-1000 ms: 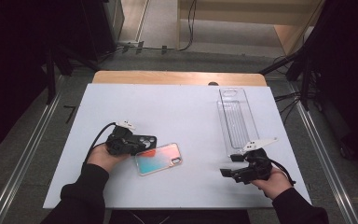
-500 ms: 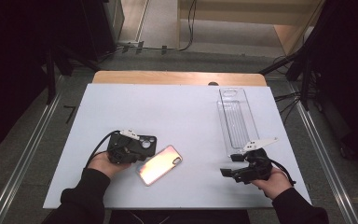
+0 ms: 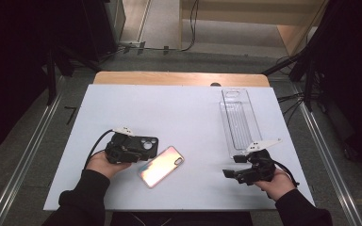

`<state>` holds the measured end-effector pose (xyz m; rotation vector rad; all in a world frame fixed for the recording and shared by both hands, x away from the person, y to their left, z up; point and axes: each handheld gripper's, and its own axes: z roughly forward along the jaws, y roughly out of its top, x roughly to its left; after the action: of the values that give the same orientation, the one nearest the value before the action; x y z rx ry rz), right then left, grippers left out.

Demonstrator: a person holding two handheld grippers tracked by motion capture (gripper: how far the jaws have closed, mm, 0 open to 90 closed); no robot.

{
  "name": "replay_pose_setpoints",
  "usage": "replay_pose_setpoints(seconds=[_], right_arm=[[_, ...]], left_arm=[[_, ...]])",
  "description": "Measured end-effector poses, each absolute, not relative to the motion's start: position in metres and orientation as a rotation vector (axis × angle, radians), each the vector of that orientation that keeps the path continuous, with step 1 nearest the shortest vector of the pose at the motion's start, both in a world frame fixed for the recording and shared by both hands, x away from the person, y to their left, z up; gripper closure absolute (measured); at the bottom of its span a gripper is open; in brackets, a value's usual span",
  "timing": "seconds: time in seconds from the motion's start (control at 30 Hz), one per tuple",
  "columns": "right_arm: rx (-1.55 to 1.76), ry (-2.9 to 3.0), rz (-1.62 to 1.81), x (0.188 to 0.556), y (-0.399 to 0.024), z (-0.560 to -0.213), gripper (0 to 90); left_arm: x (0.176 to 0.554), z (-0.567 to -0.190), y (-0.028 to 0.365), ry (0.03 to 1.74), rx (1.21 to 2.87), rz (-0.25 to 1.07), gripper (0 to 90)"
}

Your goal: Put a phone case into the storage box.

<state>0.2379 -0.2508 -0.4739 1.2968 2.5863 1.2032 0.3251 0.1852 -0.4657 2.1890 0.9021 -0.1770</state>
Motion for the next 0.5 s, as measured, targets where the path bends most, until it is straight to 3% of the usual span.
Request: replay_pose_setpoints(seconds=[0.03,0.07,0.17,0.5], right_arm=[[1.299,2.586,1.203,0.238,-0.251,-0.474,20.3],[1.299,2.586,1.203,0.238,-0.251,-0.474,20.3],[1.295,2.586,1.203,0.238,-0.251,-0.474,20.3],[1.304,2.579,1.206,0.240,-0.252,-0.475,20.3]], left_arm=[[0.324,-0.463,0.187,0.900,2.163,-0.179,56.0],[0.322,-0.460,0.188,0.889,2.138,-0.168,56.0],[0.318,-0.455,0.192,0.874,2.106,-0.151,40.5],[0.298,-0.451,0.200,0.857,2.096,-0.147,34.8]])
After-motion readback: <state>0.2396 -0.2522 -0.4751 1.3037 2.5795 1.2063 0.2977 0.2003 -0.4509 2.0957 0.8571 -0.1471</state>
